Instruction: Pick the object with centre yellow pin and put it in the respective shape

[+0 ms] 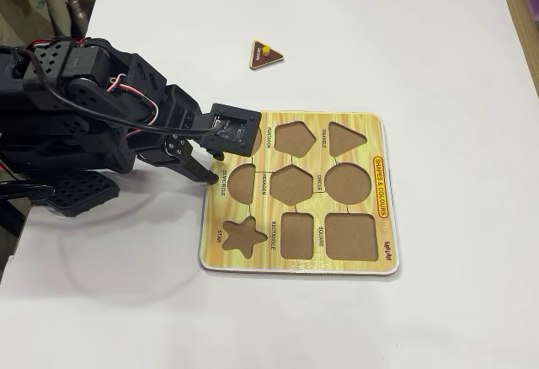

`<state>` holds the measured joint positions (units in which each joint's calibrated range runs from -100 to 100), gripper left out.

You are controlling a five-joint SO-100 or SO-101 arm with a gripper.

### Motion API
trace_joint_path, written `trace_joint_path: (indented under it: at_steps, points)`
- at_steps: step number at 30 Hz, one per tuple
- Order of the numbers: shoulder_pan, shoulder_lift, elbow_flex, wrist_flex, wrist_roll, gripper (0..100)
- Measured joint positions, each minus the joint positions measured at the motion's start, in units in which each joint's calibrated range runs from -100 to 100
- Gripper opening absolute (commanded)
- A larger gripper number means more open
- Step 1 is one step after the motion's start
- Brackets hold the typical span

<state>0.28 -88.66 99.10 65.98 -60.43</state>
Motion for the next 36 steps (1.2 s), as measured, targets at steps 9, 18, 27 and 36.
trace_joint_path:
  at_steps: [9,18,27,36]
  points:
    - [0.0,0.0,0.0,0.0,0.0,12]
    - [0.0,0.0,0.0,0.0,0.0,12]
    - [0.0,0.0,0.0,0.0,0.0,12]
    - [0.0,0.09,-0.45,-0.09,-0.21,12]
